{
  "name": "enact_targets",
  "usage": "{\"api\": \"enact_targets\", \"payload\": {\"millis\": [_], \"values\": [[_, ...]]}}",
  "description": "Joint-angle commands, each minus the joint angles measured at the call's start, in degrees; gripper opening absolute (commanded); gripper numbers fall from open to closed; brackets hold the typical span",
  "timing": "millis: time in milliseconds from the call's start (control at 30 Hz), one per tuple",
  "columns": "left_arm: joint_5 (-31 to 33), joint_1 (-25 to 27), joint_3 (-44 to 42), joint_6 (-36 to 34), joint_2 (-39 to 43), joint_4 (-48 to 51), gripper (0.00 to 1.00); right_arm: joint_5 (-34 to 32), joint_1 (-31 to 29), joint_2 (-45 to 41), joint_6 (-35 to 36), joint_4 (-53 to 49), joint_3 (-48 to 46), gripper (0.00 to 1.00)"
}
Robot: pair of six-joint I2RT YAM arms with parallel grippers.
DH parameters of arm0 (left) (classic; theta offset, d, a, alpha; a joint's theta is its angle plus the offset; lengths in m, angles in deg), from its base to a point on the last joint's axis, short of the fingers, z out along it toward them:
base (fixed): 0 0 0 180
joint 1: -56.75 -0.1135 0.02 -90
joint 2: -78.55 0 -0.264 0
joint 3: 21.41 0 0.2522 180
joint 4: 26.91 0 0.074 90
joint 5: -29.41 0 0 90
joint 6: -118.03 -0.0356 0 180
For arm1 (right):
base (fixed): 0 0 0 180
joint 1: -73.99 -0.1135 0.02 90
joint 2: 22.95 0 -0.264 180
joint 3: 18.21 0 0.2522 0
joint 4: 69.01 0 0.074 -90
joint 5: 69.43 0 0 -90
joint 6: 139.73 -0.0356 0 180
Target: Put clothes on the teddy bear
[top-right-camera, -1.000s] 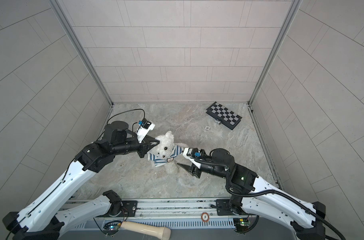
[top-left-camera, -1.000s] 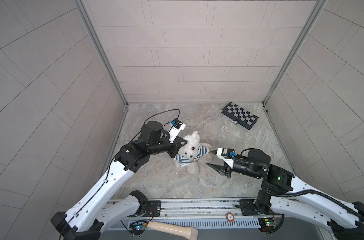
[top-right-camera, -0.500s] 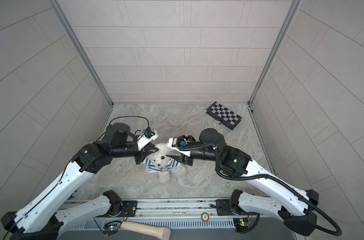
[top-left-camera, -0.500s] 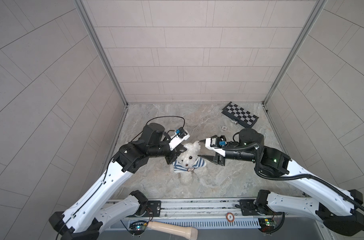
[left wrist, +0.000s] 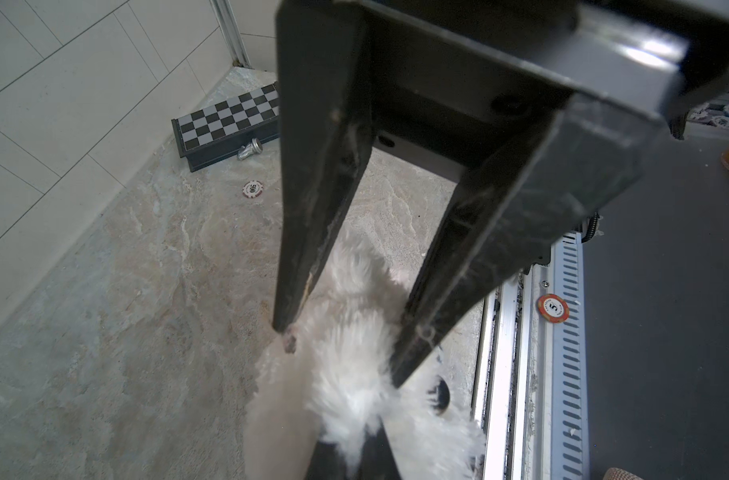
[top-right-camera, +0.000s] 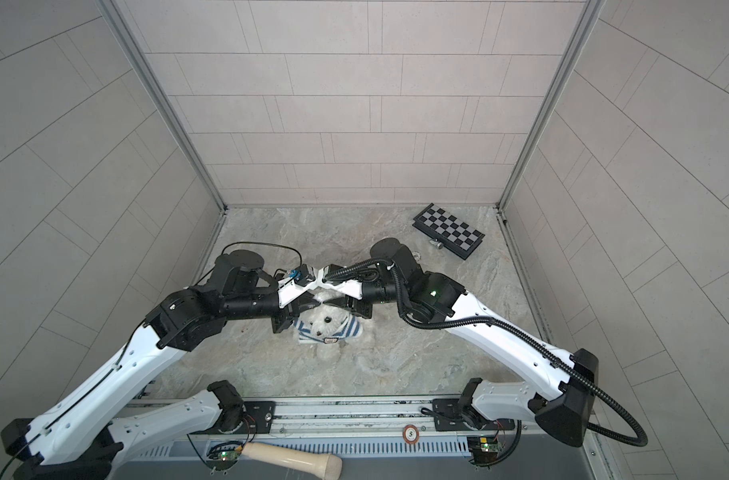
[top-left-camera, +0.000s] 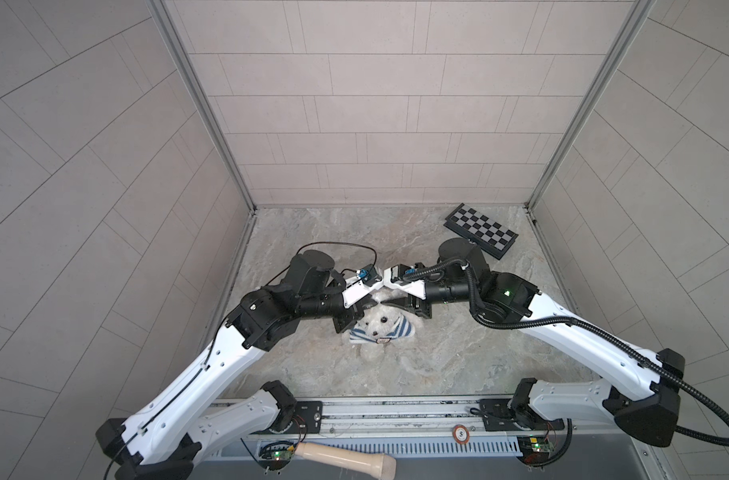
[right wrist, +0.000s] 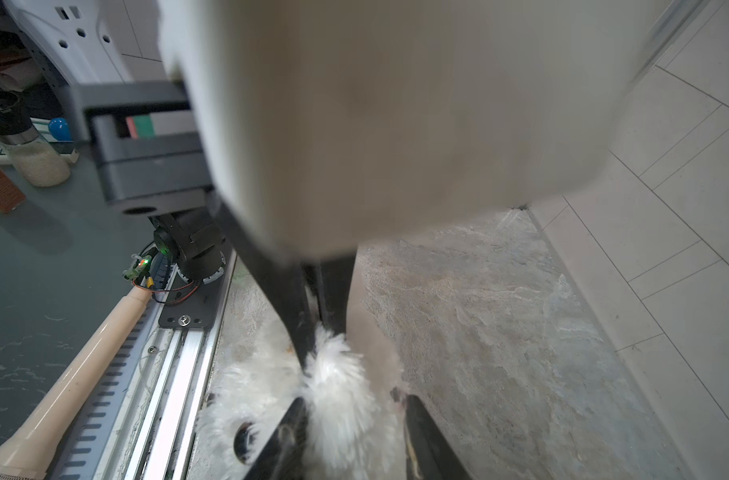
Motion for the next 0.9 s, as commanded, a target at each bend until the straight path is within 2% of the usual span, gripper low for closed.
{"api": "enact_targets", "payload": {"millis": [0, 67, 300, 633, 733, 867], "values": [[-0.61, 0.78, 0.13, -0.63, 0.91, -4.00, 0.00, 1.70, -0.03, 1.31, 1.88, -1.47, 0.72, 0.33], [0.61, 1.06, -0.24, -0.62, 0.84, -4.57, 0.00, 2.14, -0.03, 1.79, 2.39, -2.42, 0.87, 0.33], [3.16, 1.06, -1.10, -1.02, 1.74, -5.78, 0.00, 3.72, 0.06, 2.98, 4.87, -6.51, 1.07, 0.43], [0.63, 1.06, -2.35, -0.41, 3.38, -8.06, 0.00, 5.32, 1.18, 4.86, 4.97, -4.23, 0.71, 0.40], [0.51, 1.06, -3.15, 0.09, 3.83, -9.29, 0.00, 5.93, 1.29, 4.18, 5.31, -2.90, -0.33, 0.38], [0.68, 1.06, -3.25, 0.20, 3.39, -9.38, 0.00, 6.43, 1.90, 1.20, 3.77, 2.21, -3.53, 0.39]]}}
